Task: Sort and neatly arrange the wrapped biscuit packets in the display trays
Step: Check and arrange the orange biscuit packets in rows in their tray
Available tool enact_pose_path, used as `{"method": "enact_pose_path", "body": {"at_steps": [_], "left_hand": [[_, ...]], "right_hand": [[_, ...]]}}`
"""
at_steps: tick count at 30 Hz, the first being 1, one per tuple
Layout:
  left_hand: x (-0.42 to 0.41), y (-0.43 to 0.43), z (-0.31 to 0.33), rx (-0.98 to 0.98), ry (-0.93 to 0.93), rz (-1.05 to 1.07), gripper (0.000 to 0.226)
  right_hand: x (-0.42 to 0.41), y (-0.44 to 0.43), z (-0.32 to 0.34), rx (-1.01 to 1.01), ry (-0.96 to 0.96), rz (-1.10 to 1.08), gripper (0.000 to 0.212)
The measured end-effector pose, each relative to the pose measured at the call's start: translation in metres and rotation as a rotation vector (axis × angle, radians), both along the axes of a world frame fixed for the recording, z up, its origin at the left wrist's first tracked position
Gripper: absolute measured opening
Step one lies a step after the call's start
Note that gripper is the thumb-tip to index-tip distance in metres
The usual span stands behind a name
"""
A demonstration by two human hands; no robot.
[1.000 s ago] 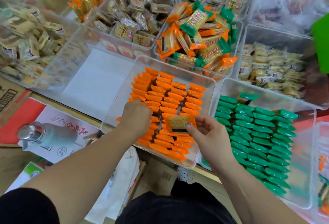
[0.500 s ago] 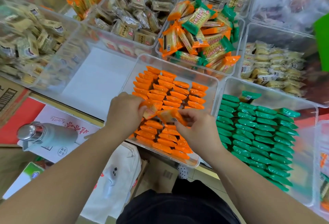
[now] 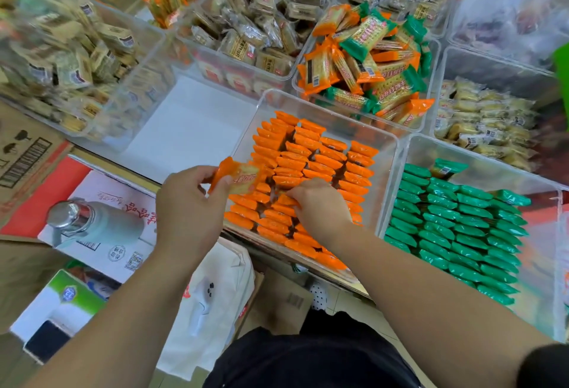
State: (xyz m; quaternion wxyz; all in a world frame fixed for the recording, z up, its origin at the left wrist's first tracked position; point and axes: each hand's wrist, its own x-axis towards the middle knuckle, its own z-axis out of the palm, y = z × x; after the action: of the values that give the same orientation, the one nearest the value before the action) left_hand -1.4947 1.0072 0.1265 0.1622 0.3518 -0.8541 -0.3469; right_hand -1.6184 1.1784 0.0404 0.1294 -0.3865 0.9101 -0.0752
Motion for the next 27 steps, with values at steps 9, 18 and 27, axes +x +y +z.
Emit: {"method": "enact_pose_path", "body": {"at_steps": [9, 18, 27], "left_hand": [[0.071, 0.014, 0.001, 0.169, -0.016, 0.114, 0.007], [0.084, 0.018, 0.010, 0.232, 0.000, 0.138, 0.008], [0.086, 0.029, 0.012, 0.239, -0.015, 0.122, 0.006]], "right_hand": [[-0.002, -0.008, -0.013, 0.146, 0.212, 0.143, 0.023], [0.011, 0.010, -0.003, 0.236, 0.063, 0.165, 0.059], [0.021, -0.001, 0.005, 0.327, 0.002, 0.080, 0.064]]}}
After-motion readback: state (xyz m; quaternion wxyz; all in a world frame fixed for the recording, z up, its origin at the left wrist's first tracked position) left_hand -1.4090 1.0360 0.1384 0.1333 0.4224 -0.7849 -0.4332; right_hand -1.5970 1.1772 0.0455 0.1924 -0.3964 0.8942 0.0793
